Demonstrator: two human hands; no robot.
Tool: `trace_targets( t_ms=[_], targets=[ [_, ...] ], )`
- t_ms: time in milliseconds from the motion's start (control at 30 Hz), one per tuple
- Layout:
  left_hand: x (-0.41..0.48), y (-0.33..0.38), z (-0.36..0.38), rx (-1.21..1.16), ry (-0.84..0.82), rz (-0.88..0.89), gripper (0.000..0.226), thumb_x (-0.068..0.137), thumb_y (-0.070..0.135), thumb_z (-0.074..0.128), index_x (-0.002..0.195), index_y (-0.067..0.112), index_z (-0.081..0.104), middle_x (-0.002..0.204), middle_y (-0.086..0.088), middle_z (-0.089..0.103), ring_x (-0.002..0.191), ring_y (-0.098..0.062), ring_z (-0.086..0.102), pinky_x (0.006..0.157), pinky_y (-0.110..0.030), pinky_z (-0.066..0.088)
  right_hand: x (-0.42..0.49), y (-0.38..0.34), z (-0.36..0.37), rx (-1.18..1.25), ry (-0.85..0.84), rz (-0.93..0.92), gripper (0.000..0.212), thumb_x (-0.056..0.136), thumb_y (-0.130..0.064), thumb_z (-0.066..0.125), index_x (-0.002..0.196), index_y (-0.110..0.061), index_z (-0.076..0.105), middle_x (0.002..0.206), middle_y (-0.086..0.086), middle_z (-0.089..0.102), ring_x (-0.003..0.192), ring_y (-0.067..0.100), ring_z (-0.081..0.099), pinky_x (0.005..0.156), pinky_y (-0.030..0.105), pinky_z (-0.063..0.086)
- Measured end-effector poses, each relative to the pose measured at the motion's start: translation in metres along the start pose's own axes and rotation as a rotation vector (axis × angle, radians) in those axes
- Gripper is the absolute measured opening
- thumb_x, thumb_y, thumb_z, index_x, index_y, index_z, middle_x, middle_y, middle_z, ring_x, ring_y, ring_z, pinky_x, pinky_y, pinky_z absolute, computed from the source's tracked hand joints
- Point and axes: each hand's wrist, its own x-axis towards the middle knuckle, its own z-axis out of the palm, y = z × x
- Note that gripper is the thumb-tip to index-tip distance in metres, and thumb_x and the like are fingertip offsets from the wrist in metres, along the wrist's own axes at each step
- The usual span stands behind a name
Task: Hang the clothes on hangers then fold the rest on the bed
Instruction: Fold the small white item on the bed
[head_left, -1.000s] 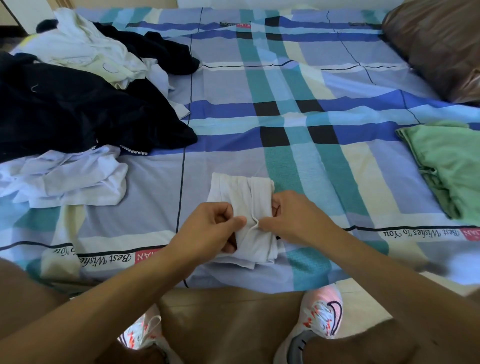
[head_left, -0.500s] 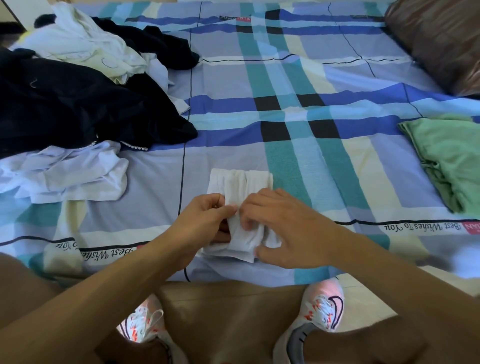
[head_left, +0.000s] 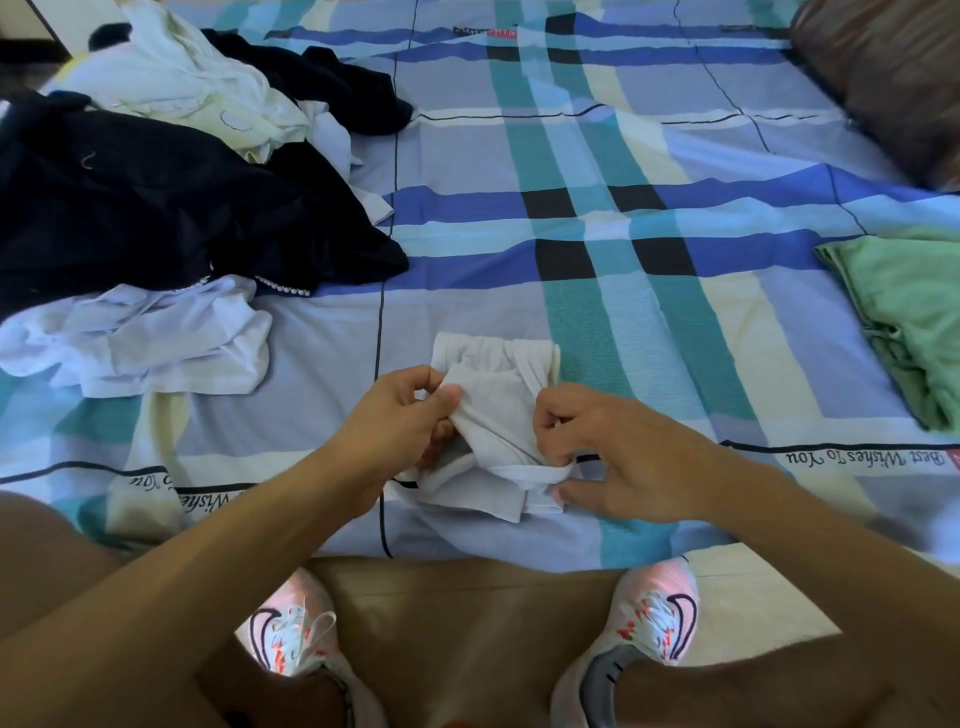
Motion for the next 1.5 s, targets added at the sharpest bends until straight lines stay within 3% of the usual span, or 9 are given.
trace_targets(
  t_ms=[200, 433, 533, 633, 933, 1100, 1200, 1367, 1500],
  targets=[
    [-0.011, -0.003, 0.011, 0.268, -0.065, 0.169, 0.026, 0.094, 0.042, 0.063, 0.090, 0.017, 0.067, 0.072, 0.001, 0.070, 0.062, -0.008, 0.064, 0.059, -0.026, 0.054, -0.002, -0.007, 0.010, -0.010, 0.074, -0.033, 0.017, 0.085, -0.034, 0.074, 0.096, -0.027, 0.062, 0.095, -0.014, 0.055, 0.087, 0.006, 0.048, 0.072, 0.028, 0.045],
    [-0.013, 0.000, 0.002, 0.456, -0.085, 0.238, 0.024, 0.094, 0.031, 0.067, 0.093, 0.008, 0.071, 0.081, -0.014, 0.072, 0.069, -0.023, 0.068, 0.069, -0.051, 0.055, -0.003, -0.007, 0.010, 0.207, 0.071, 0.025, 0.020, 0.082, -0.014, 0.081, 0.077, -0.022, 0.063, 0.087, -0.010, 0.056, 0.087, 0.013, 0.054, 0.073, 0.031, 0.045],
    [-0.011, 0.011, -0.009, 0.145, -0.086, 0.164, 0.018, 0.100, 0.018, 0.060, 0.106, 0.004, 0.070, 0.087, -0.013, 0.076, 0.073, -0.016, 0.072, 0.058, -0.033, 0.056, -0.006, -0.007, 0.004, 0.193, 0.029, 0.027, 0.026, 0.077, -0.005, 0.078, 0.070, -0.021, 0.059, 0.090, -0.012, 0.052, 0.090, 0.013, 0.054, 0.076, 0.024, 0.043],
    [-0.008, 0.012, -0.013, -0.004, -0.178, 0.094, 0.022, 0.102, 0.013, 0.055, 0.116, 0.005, 0.069, 0.103, -0.012, 0.077, 0.093, -0.022, 0.074, 0.075, -0.027, 0.061, -0.007, -0.008, 0.001, 0.102, -0.001, -0.003, 0.026, 0.076, -0.006, 0.076, 0.071, -0.023, 0.056, 0.094, -0.014, 0.050, 0.091, 0.009, 0.052, 0.074, 0.023, 0.043],
    [-0.008, 0.006, -0.010, 0.219, -0.264, 0.138, 0.014, 0.099, 0.023, 0.062, 0.102, 0.016, 0.074, 0.089, 0.007, 0.078, 0.081, -0.004, 0.071, 0.071, -0.018, 0.052, -0.018, 0.002, -0.019, 0.116, 0.060, 0.022, 0.027, 0.077, -0.006, 0.079, 0.070, -0.020, 0.057, 0.095, -0.009, 0.050, 0.089, 0.008, 0.053, 0.075, 0.021, 0.040],
    [-0.007, 0.009, 0.006, 0.325, -0.227, -0.022, 0.037, 0.090, 0.045, 0.067, 0.083, 0.009, 0.069, 0.060, 0.001, 0.067, 0.053, -0.006, 0.062, 0.053, -0.018, 0.046, -0.019, 0.000, -0.012, 0.350, 0.068, 0.226, 0.025, 0.079, -0.028, 0.084, 0.081, -0.020, 0.061, 0.095, -0.001, 0.056, 0.085, 0.017, 0.060, 0.075, 0.028, 0.052],
    [-0.002, 0.020, 0.009, 0.264, -0.135, -0.105, 0.049, 0.094, 0.057, 0.055, 0.091, 0.011, 0.071, 0.073, -0.006, 0.073, 0.061, -0.017, 0.068, 0.056, -0.024, 0.051, -0.001, -0.001, -0.005, 0.372, 0.293, 0.430, 0.038, 0.081, -0.048, 0.078, 0.088, -0.018, 0.055, 0.083, 0.002, 0.060, 0.069, 0.015, 0.055, 0.062, 0.028, 0.046],
    [0.017, 0.031, 0.018, 0.359, 0.149, 0.023, 0.044, 0.094, 0.052, 0.059, 0.075, 0.013, 0.066, 0.074, -0.004, 0.067, 0.069, -0.019, 0.065, 0.059, -0.029, 0.051, 0.036, 0.006, 0.001, 0.179, 0.361, 0.736, 0.051, 0.080, -0.069, 0.066, 0.078, -0.020, 0.052, 0.070, -0.002, 0.060, 0.067, 0.018, 0.058, 0.058, 0.035, 0.042],
    [0.025, 0.044, 0.009, 0.742, 0.151, 0.117, 0.059, 0.095, 0.058, 0.051, 0.063, 0.010, 0.066, 0.053, -0.002, 0.065, 0.054, -0.017, 0.063, 0.060, -0.028, 0.051, 0.048, 0.010, -0.003, 0.005, 0.330, 0.789, 0.046, 0.081, -0.062, 0.068, 0.077, -0.020, 0.052, 0.074, -0.003, 0.060, 0.072, 0.022, 0.060, 0.058, 0.033, 0.038]
  ],
)
